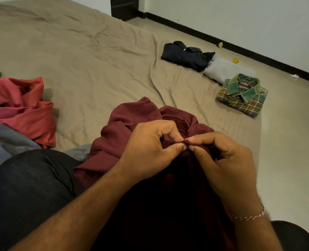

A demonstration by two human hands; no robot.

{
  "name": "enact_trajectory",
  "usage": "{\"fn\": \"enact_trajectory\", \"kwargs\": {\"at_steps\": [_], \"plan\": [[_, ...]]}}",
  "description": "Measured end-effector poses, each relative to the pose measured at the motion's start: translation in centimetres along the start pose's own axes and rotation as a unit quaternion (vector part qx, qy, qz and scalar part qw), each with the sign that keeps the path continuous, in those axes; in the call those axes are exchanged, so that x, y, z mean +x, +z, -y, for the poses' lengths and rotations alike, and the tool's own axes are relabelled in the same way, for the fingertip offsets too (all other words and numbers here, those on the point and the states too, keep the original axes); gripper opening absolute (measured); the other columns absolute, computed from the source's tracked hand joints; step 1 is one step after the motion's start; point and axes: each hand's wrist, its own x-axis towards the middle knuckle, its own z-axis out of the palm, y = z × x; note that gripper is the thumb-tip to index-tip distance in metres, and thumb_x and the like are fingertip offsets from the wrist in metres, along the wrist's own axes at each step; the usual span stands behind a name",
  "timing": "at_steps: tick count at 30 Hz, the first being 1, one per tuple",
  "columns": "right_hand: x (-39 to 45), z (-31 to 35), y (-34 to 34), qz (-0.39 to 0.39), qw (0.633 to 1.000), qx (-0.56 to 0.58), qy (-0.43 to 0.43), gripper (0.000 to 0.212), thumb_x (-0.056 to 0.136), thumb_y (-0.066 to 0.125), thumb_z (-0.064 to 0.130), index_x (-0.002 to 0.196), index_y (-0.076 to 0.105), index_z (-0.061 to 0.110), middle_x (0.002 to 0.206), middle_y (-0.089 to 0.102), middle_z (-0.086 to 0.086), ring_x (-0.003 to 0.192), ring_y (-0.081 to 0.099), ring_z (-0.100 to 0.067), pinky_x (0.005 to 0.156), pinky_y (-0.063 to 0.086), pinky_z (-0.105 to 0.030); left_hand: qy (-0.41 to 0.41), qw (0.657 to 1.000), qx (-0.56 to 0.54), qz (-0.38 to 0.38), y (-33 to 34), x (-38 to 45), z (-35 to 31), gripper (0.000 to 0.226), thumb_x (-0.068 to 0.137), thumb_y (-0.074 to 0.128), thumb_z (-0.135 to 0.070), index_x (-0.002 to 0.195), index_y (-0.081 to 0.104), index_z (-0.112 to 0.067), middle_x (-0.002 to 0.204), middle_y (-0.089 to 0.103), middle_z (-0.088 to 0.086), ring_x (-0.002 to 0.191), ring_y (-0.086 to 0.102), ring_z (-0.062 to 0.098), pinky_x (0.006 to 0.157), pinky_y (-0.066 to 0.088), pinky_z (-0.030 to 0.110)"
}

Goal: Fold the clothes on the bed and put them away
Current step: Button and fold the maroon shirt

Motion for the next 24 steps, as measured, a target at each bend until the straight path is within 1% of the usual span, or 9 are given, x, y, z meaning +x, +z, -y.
{"fn": "enact_trajectory", "kwargs": {"at_steps": [3, 6, 9, 12, 14, 16, 19, 21, 24], "plan": [[-0.6, -0.4, 0.8, -0.035, 0.998, -0.017, -0.044, 0.012, 0.086, 0.078, 0.008, 0.097, 0.077, 0.012, 0.111, 0.074, 0.009, 0.108, 0.068, -0.001, 0.093, 0.053, -0.017, 0.03, 0.998, 0.039, -0.026, 0.2, -0.1, 0.0, 0.009, 0.085, 0.081, -0.014, 0.081, 0.072, -0.013, 0.081, 0.071, -0.009, 0.076, 0.07, 0.015, 0.065, 0.057, 0.04], [-1.1, -0.8, 1.3, -0.046, 0.995, -0.041, -0.073, 0.01, 0.085, 0.079, 0.0, 0.094, 0.077, 0.004, 0.113, 0.074, 0.002, 0.11, 0.069, -0.008, 0.092, 0.056, -0.026, 0.057, 0.994, 0.082, -0.041, 0.5, -0.3, 0.1, 0.011, 0.083, 0.079, -0.014, 0.078, 0.07, -0.013, 0.077, 0.068, -0.008, 0.072, 0.066, 0.013, 0.061, 0.053, 0.038], [-1.1, -0.9, 1.5, -0.018, 0.997, -0.05, -0.061, 0.014, 0.086, 0.079, -0.002, 0.097, 0.076, 0.006, 0.107, 0.075, 0.006, 0.104, 0.07, -0.003, 0.088, 0.057, -0.022, 0.07, 0.986, 0.145, -0.046, 0.8, -0.6, 0.4, 0.015, 0.082, 0.079, -0.016, 0.075, 0.066, -0.014, 0.074, 0.063, -0.009, 0.067, 0.059, 0.01, 0.058, 0.048, 0.036], [-0.6, -0.8, 1.3, 0.008, 0.999, 0.021, 0.044, 0.009, 0.09, 0.076, 0.008, 0.094, 0.073, 0.014, 0.094, 0.075, 0.013, 0.094, 0.072, -0.003, 0.081, 0.055, -0.016, 0.098, 0.977, 0.188, -0.008, 0.7, -0.5, 0.6, 0.014, 0.088, 0.077, -0.019, 0.079, 0.068, -0.014, 0.076, 0.064, -0.008, 0.068, 0.059, 0.01, 0.059, 0.048, 0.034], [-0.1, -0.9, 1.0, 0.025, 0.982, 0.101, 0.155, 0.008, 0.088, 0.079, 0.013, 0.087, 0.071, 0.016, 0.082, 0.076, 0.006, 0.08, 0.072, -0.005, 0.071, 0.055, -0.019, 0.089, 0.983, 0.151, 0.059, -0.4, 0.2, 0.7, 0.009, 0.091, 0.078, -0.022, 0.087, 0.073, -0.016, 0.082, 0.07, -0.01, 0.073, 0.066, 0.008, 0.065, 0.053, 0.033], [0.1, -1.1, 0.7, 0.037, 0.958, 0.163, 0.232, 0.016, 0.081, 0.083, 0.02, 0.08, 0.069, 0.013, 0.073, 0.075, -0.003, 0.066, 0.069, -0.009, 0.062, 0.054, -0.023, 0.03, 0.981, 0.133, 0.135, -2.5, 1.1, 1.2, 0.006, 0.091, 0.08, -0.027, 0.09, 0.077, -0.022, 0.083, 0.074, -0.014, 0.078, 0.07, 0.005, 0.07, 0.056, 0.03], [0.5, -1.5, -0.2, 0.041, 0.939, 0.202, 0.274, 0.025, 0.073, 0.084, 0.027, 0.078, 0.07, 0.007, 0.074, 0.073, -0.017, 0.066, 0.066, -0.019, 0.066, 0.054, -0.031, -0.055, 0.965, 0.153, 0.207, -5.9, 1.5, 2.7, 0.006, 0.088, 0.083, -0.026, 0.086, 0.078, -0.025, 0.081, 0.075, -0.017, 0.079, 0.071, 0.002, 0.072, 0.053, 0.024], [1.0, -1.8, -1.1, 0.061, 0.928, 0.234, 0.283, 0.025, 0.071, 0.084, 0.025, 0.079, 0.071, 0.006, 0.079, 0.072, -0.024, 0.071, 0.066, -0.027, 0.073, 0.055, -0.037, -0.098, 0.972, 0.094, 0.191, -7.6, 1.4, 3.5, 0.009, 0.089, 0.081, -0.013, 0.09, 0.08, -0.022, 0.087, 0.077, -0.016, 0.083, 0.072, -0.002, 0.077, 0.051, 0.016], [1.6, -1.8, -2.4, 0.104, 0.907, 0.293, 0.284, 0.022, 0.069, 0.08, 0.016, 0.081, 0.069, 0.001, 0.069, 0.07, -0.015, 0.064, 0.065, -0.018, 0.063, 0.055, -0.025, -0.101, 0.99, 0.064, 0.077, -9.0, 1.6, 3.6, 0.025, 0.094, 0.072, -0.002, 0.106, 0.081, -0.023, 0.102, 0.079, -0.018, 0.101, 0.072, -0.001, 0.092, 0.05, 0.012]]}}
